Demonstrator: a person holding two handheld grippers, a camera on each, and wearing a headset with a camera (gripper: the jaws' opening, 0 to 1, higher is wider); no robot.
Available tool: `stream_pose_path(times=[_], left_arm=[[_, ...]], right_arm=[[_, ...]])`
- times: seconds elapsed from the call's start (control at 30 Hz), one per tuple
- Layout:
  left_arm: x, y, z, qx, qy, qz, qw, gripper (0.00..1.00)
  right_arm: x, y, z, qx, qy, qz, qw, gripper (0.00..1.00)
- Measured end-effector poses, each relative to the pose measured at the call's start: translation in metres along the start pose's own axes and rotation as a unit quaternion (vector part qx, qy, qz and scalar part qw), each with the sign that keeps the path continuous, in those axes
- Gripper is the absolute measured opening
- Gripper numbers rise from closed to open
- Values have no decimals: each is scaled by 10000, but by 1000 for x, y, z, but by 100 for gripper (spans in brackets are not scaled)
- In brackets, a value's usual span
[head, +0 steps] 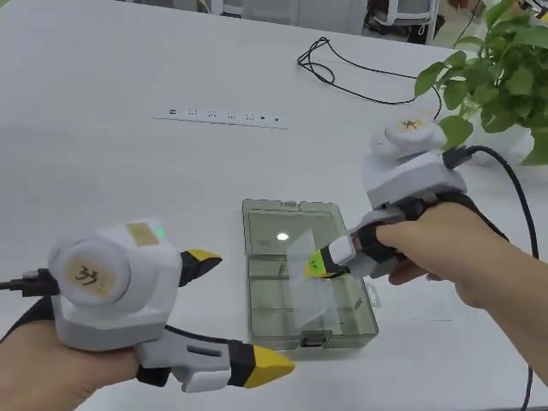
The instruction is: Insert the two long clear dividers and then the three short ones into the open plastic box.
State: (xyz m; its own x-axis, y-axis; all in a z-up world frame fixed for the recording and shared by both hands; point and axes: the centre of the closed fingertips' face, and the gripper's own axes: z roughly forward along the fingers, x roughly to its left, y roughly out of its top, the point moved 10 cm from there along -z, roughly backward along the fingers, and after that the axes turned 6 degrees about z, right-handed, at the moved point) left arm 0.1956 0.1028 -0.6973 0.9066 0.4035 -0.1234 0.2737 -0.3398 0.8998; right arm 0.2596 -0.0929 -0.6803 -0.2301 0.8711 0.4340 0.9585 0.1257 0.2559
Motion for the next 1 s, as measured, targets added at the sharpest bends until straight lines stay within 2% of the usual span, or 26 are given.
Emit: stream_pose_path(times=[0.3, 0.63, 1.0], left_arm=[[3, -1, 0, -123, 12, -118, 9999, 92], [2, -4, 1, -109, -14, -192, 9998, 92], [4, -3, 3, -132, -28, -223, 9997, 91]], right_arm=[[-3, 0, 11, 157, -107, 51, 9998, 6], [-1, -5, 18, 210, -213, 41, 9995, 6], [1, -11, 22, 244, -269, -9, 9993, 6]])
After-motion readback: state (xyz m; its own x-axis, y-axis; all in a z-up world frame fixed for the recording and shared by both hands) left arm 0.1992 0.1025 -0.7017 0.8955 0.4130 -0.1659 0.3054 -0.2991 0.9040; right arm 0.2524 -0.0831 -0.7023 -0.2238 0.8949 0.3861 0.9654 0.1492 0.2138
